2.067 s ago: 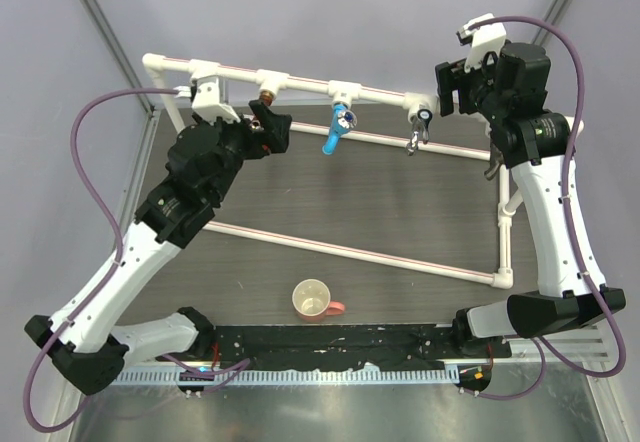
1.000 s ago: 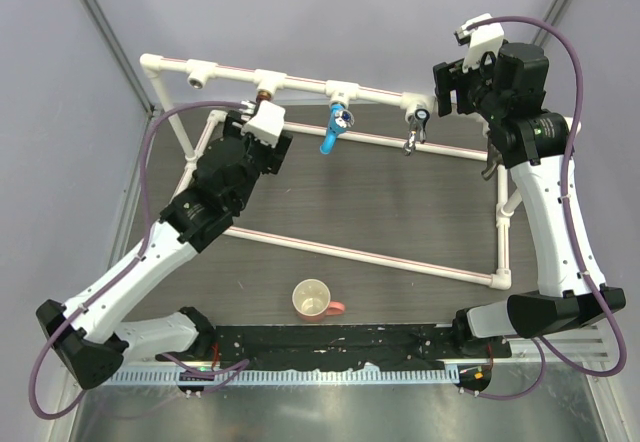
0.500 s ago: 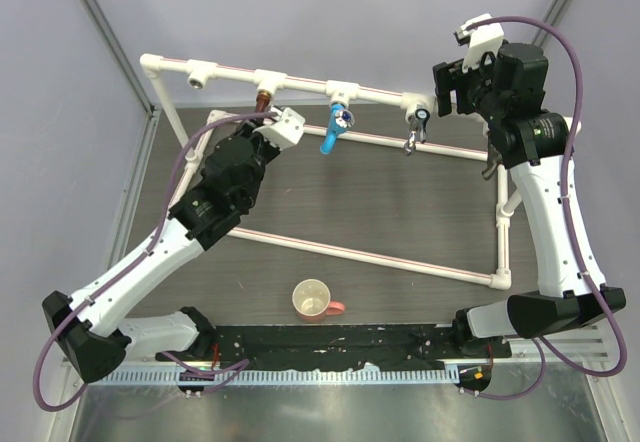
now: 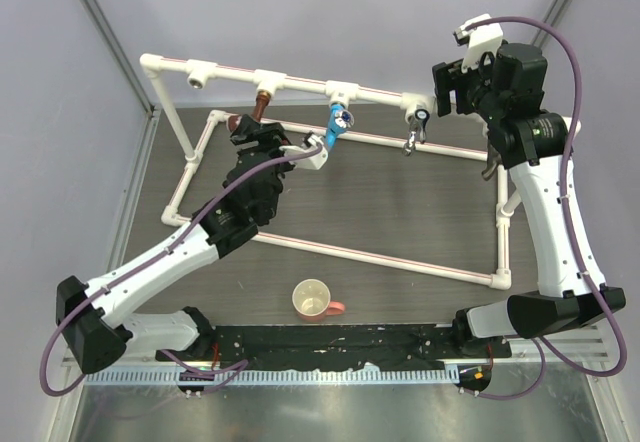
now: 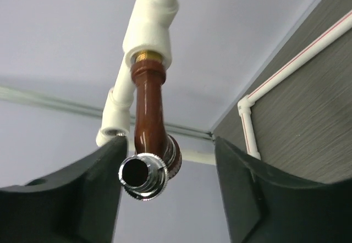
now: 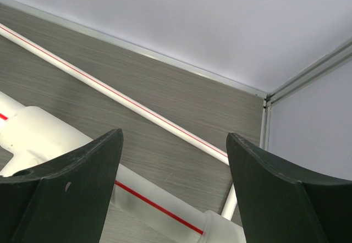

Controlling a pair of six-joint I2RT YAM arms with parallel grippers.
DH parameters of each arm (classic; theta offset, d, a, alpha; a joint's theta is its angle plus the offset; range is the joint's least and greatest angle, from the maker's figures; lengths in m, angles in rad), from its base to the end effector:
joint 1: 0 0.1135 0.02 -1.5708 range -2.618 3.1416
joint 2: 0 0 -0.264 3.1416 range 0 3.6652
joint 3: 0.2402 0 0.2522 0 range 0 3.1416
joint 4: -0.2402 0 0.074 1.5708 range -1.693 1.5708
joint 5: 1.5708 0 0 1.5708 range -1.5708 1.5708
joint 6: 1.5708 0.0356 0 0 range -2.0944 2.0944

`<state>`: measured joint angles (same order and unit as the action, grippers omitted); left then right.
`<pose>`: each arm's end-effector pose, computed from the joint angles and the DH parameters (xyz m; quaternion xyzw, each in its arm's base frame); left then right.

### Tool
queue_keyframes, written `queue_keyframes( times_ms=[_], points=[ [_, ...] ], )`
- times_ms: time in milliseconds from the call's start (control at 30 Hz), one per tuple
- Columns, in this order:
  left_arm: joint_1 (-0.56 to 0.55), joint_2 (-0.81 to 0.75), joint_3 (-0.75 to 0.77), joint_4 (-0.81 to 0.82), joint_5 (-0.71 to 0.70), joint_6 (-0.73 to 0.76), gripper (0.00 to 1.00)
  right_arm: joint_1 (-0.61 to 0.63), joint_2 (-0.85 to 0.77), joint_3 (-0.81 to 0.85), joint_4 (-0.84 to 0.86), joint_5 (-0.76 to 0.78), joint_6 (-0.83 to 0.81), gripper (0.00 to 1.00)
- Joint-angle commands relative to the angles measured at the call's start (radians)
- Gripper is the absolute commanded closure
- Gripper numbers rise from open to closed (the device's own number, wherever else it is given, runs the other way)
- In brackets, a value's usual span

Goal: Install the water faucets

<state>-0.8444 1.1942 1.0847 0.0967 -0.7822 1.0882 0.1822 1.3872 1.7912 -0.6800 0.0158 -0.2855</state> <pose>0.1996 -0.1868 0.3906 0.3891 0.5943 0.3482 0.6117 0.2744 0.0500 0.4947 -0.1802 0.7770 -0.0374 0.6020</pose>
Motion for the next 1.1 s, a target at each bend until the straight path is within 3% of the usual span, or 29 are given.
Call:
queue_keyframes(
  times_ms=[0, 67, 200, 433, 633, 767, 900, 1067],
  points=[
    [-0.032, -0.014, -0.005, -0.023, 0.070, -0.054, 0.20, 0.043, 0.010, -0.024, -0.110, -0.094, 0.016, 0.17],
    [-0.032, -0.033, 0.018, -0.044, 0.090, -0.106, 0.10, 0.045, 0.010, -0.024, -0.110, -0.096, 0.017, 0.17],
    [-0.032, -0.094, 0.055, -0.094, 0.150, -0.279, 0.01, 0.045, 0.015, -0.024, -0.110, -0.096, 0.016, 0.17],
    [-0.016, -0.249, 0.083, -0.150, 0.261, -0.713, 0.00, 0.045, 0.018, -0.023, -0.110, -0.093, 0.016, 0.17],
    [0.146, -0.326, 0.095, -0.236, 0.267, -1.222, 0.00, 0.045, 0.021, -0.021, -0.110, -0.094, 0.016, 0.17],
    [0.351, -0.392, 0.035, -0.238, 0.365, -1.575, 0.00, 0.045, 0.022, -0.021, -0.110, -0.096, 0.016, 0.17],
    [0.436, -0.438, -0.026, -0.247, 0.411, -1.893, 0.00, 0.045, 0.022, -0.023, -0.109, -0.096, 0.016, 0.17],
    [0.508, -0.437, -0.140, -0.134, 0.536, -2.273, 0.00, 0.046, 0.022, -0.026, -0.110, -0.096, 0.016, 0.17]
  ],
)
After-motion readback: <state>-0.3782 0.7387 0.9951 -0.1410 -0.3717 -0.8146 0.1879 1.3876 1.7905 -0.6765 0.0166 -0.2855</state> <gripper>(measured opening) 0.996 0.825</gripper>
